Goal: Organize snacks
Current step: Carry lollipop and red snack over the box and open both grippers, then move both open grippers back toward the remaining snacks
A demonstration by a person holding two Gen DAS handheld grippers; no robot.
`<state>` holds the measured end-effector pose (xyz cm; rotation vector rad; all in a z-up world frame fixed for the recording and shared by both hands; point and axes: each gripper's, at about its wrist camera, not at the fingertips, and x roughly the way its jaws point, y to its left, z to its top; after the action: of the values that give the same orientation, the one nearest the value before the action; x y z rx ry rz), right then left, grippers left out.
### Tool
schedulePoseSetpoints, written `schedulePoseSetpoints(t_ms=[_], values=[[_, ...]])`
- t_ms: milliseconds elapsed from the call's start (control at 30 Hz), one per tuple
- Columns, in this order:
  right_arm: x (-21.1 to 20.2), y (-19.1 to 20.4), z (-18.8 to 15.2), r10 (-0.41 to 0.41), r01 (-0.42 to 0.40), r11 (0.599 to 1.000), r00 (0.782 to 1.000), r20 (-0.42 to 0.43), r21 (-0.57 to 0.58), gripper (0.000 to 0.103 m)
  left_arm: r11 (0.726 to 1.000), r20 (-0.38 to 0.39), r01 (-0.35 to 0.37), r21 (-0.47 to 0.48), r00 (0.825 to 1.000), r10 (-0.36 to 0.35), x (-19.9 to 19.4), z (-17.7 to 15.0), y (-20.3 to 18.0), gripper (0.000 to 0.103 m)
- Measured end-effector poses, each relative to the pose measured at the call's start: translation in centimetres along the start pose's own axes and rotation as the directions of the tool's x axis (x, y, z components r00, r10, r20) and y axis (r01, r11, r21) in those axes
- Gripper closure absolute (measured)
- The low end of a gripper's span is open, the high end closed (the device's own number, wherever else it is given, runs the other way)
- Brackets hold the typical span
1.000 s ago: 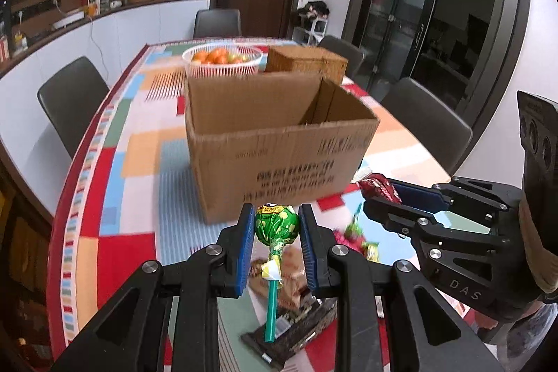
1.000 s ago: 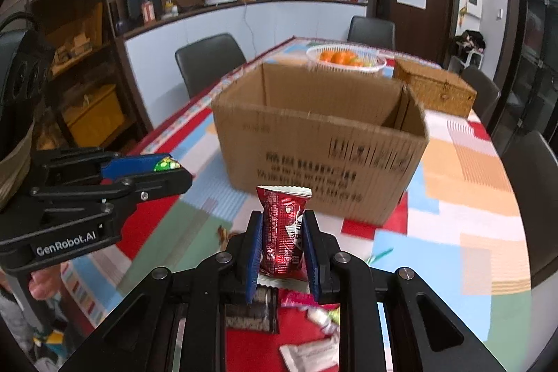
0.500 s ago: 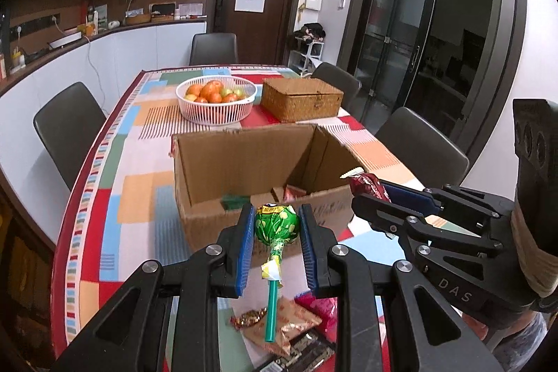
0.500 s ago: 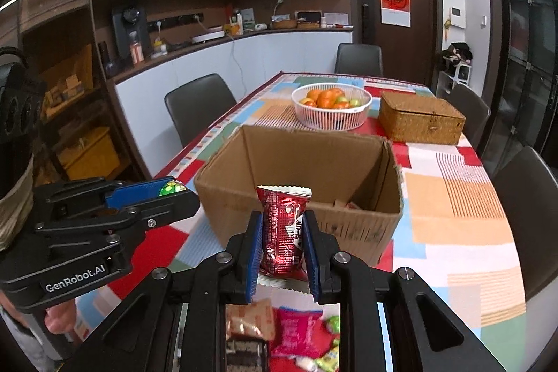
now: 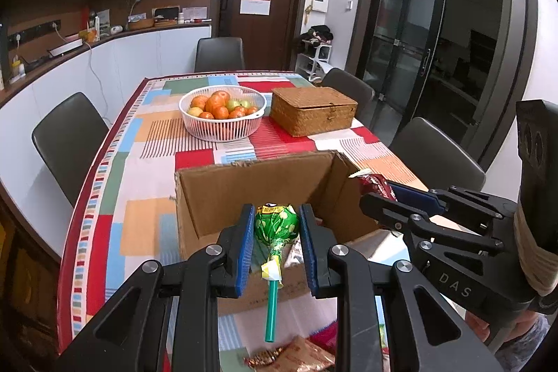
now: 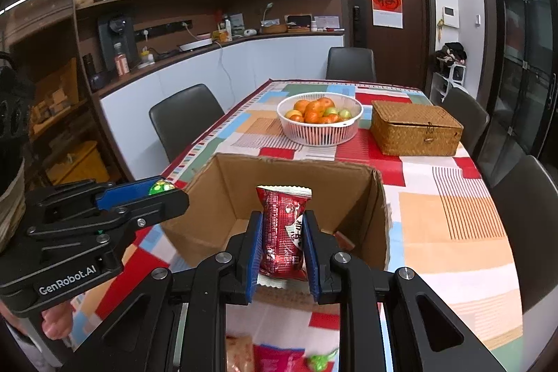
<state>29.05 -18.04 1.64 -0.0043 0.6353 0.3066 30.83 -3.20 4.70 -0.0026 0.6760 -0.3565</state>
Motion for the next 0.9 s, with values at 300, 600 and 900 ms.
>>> schedulePoseSetpoints(t_ms=[300, 600, 900], values=[[2.8, -1.8, 1.7, -0.005, 0.006, 0.999, 0.999, -0.037, 0.039, 0.080, 1.000, -0.046, 0.000, -0.011, 0.999, -0.001, 3.7, 2.1, 0.9, 0.077], [5.5, -2.9, 2.4, -0.040, 0.043, 0.998, 0.997, -0.072, 0.041, 0.079, 0.998, -0.102, -0.061, -0.027, 0.993, 0.058, 6.9, 2.3, 2.2, 0.055], [3.4, -2.9, 0.5, -0.119, 0.121, 0.991, 0.992, -0.034, 0.051, 0.057, 0.993, -0.007, -0.100, 0.066, 0.995, 0.101, 2.4, 0.2, 0.4, 0.047]])
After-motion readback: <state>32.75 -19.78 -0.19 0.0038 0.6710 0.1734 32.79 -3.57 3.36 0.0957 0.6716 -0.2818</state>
